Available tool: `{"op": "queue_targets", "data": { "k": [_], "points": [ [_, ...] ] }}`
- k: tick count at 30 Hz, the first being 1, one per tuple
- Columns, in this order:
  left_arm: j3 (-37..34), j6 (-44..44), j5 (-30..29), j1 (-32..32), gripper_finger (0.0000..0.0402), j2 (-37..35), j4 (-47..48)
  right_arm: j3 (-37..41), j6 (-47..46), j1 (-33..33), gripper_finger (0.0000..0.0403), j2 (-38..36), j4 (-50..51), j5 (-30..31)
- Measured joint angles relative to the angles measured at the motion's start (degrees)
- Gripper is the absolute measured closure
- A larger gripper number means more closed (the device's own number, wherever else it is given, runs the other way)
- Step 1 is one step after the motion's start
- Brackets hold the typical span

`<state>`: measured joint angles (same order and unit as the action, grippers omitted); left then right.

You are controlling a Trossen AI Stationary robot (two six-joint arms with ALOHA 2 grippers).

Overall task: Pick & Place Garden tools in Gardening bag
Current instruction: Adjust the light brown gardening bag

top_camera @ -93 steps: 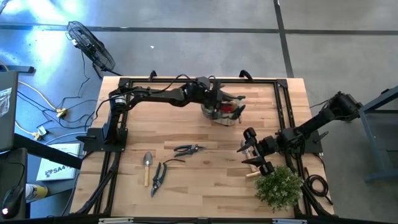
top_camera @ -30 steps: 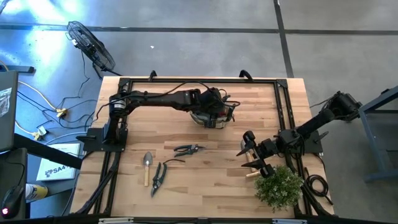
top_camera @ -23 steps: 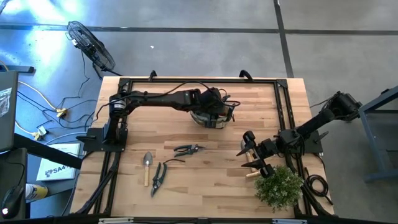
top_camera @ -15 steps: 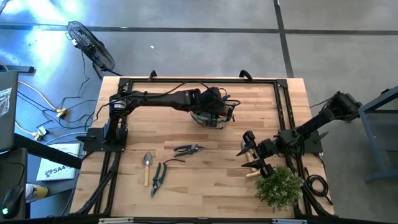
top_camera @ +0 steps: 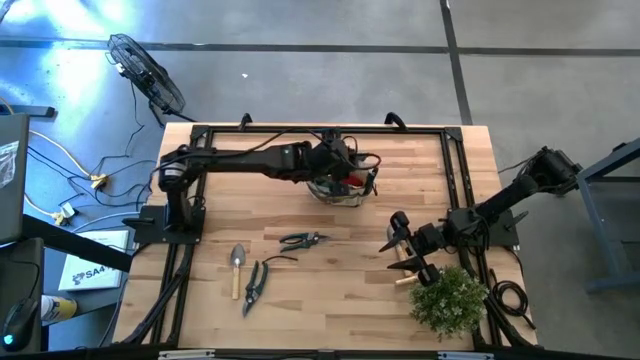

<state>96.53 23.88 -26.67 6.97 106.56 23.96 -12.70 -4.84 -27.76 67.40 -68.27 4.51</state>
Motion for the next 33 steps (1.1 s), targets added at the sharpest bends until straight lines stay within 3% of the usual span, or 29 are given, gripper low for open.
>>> {"op": "queue_targets", "data": {
  "k": [7,16,22,25,30,33],
  "points": [
    [0.0,-6.8,0.2,-3.5,0.0242,-4.6,13.9,0.0,0.0,0.0,0.0212,0.0,1.2,-0.1],
    [0.0,-17.9,3.2,-8.3,0.0242,-6.1,40.3,0.0,0.0,0.0,0.0212,0.0,2.4,-0.2],
    [-0.8,-22.7,3.0,-10.1,0.0242,-6.1,43.9,0.0,0.1,0.0,0.0212,0.0,3.2,0.0],
    [-0.8,-22.9,-1.7,-10.0,0.0242,-6.1,45.0,0.0,-0.1,0.0,0.0212,0.0,3.7,0.9],
    [-0.8,-24.6,-16.0,-8.6,0.0242,-6.1,50.9,0.0,-5.1,0.4,0.0212,0.0,10.8,4.6],
    [-0.8,-25.6,-17.9,-5.9,0.0242,-6.1,53.4,0.0,-10.2,1.6,0.0212,0.0,16.1,6.5]
  ]
}}
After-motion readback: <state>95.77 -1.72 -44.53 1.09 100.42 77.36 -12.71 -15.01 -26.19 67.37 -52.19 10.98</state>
